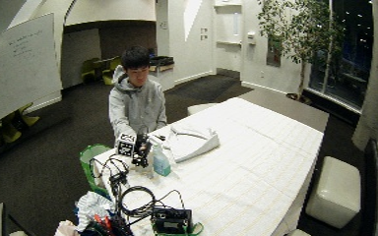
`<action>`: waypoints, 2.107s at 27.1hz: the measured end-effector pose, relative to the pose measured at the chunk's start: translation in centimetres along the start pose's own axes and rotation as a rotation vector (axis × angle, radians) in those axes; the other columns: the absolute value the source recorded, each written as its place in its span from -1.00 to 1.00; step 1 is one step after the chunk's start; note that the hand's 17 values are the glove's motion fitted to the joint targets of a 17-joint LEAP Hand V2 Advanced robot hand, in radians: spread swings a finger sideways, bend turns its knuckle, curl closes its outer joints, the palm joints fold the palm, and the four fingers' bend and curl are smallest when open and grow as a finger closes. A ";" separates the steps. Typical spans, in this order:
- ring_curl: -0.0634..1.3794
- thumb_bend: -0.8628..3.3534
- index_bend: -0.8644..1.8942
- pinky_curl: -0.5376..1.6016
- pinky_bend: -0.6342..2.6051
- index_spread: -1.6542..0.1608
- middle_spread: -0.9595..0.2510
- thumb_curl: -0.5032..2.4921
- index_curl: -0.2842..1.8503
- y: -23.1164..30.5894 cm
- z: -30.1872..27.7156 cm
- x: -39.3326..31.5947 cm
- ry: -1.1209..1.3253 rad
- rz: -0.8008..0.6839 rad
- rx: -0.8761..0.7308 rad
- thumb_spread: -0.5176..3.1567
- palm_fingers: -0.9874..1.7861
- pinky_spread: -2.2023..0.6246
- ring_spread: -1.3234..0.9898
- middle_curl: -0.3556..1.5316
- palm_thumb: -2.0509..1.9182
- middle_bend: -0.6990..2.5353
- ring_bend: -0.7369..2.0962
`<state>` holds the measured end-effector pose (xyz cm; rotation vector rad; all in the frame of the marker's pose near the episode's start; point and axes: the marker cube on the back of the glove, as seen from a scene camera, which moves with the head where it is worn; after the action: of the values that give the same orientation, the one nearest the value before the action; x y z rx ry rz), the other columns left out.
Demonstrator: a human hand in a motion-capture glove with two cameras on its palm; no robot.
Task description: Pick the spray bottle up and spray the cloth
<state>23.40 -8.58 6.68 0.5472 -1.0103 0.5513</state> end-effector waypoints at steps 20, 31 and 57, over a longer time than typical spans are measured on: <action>-0.49 -0.60 -0.27 -0.19 -0.30 0.53 0.60 -0.38 -0.54 -1.5 2.5 2.4 -0.036 0.045 -0.021 -0.20 -0.02 0.70 0.18 -0.25 0.42 -0.39 -0.14; -0.46 -0.58 -0.29 -0.17 -0.29 0.50 0.51 -0.35 -0.52 -2.6 3.6 2.5 -0.033 0.039 -0.059 -0.27 0.21 0.65 0.13 -0.25 0.52 -0.42 -0.09; -0.46 -0.61 -0.26 -0.20 -0.47 0.50 0.38 -0.26 -0.40 -4.3 4.2 1.5 0.021 -0.098 -0.276 -0.47 0.51 0.58 0.03 -0.19 0.59 -0.40 -0.20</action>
<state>24.24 -14.19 9.08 0.3424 -1.0137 0.3228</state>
